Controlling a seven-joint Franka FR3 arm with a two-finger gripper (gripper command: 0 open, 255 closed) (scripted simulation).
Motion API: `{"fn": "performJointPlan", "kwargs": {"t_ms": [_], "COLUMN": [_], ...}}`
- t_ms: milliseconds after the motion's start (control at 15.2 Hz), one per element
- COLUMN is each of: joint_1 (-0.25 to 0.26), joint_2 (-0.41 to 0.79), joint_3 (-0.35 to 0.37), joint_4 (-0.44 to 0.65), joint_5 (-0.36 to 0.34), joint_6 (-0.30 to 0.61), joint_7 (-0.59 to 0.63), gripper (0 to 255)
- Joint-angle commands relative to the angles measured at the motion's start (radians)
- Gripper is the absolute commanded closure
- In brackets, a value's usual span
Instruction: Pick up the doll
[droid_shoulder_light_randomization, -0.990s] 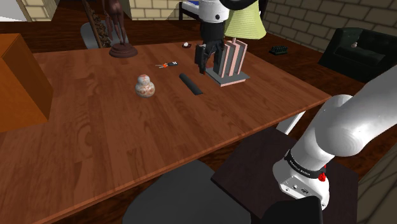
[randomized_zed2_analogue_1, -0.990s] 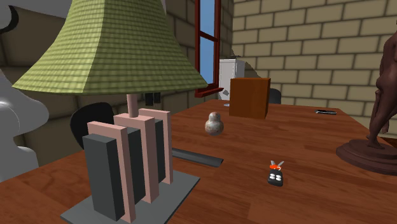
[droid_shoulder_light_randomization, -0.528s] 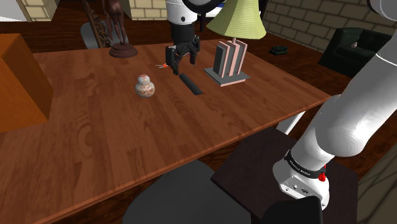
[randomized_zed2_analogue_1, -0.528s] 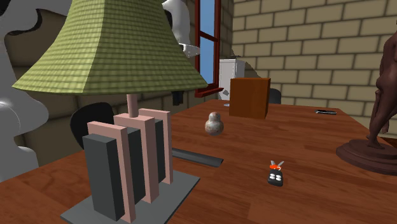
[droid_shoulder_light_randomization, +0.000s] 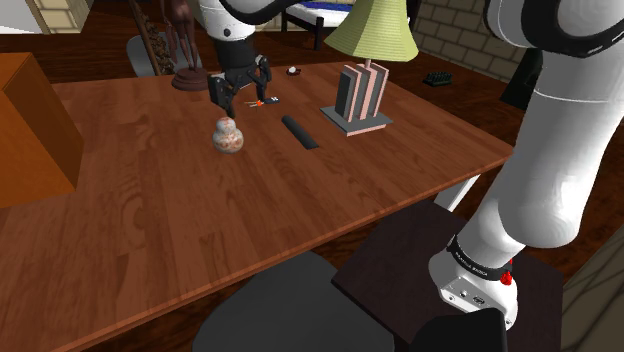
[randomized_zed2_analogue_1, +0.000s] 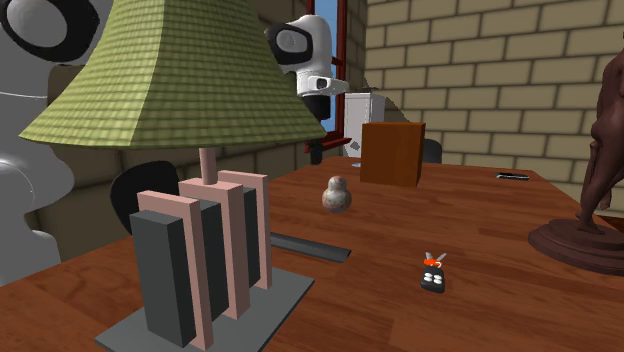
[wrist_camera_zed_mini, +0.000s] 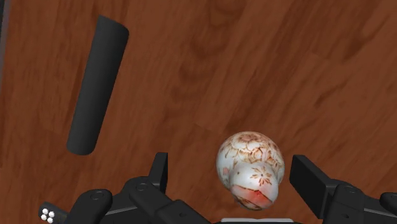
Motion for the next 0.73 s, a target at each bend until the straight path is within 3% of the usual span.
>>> {"fn": "performJointPlan", "kwargs": {"t_ms": [0, 198, 660], "joint_1": [0.032, 0.081, 0.069], "joint_2": [0.099, 0.219, 0.216], "joint_3": [0.000, -0.007, -0.010], "joint_4": [0.123, 0.291, 0.185], "joint_5": [-0.040, -0.081, -0.084], "joint_6": [-0.032, -0.086, 0.015], "joint_7": [0.031, 0.056, 0.076], "gripper": [0, 0, 0]}}
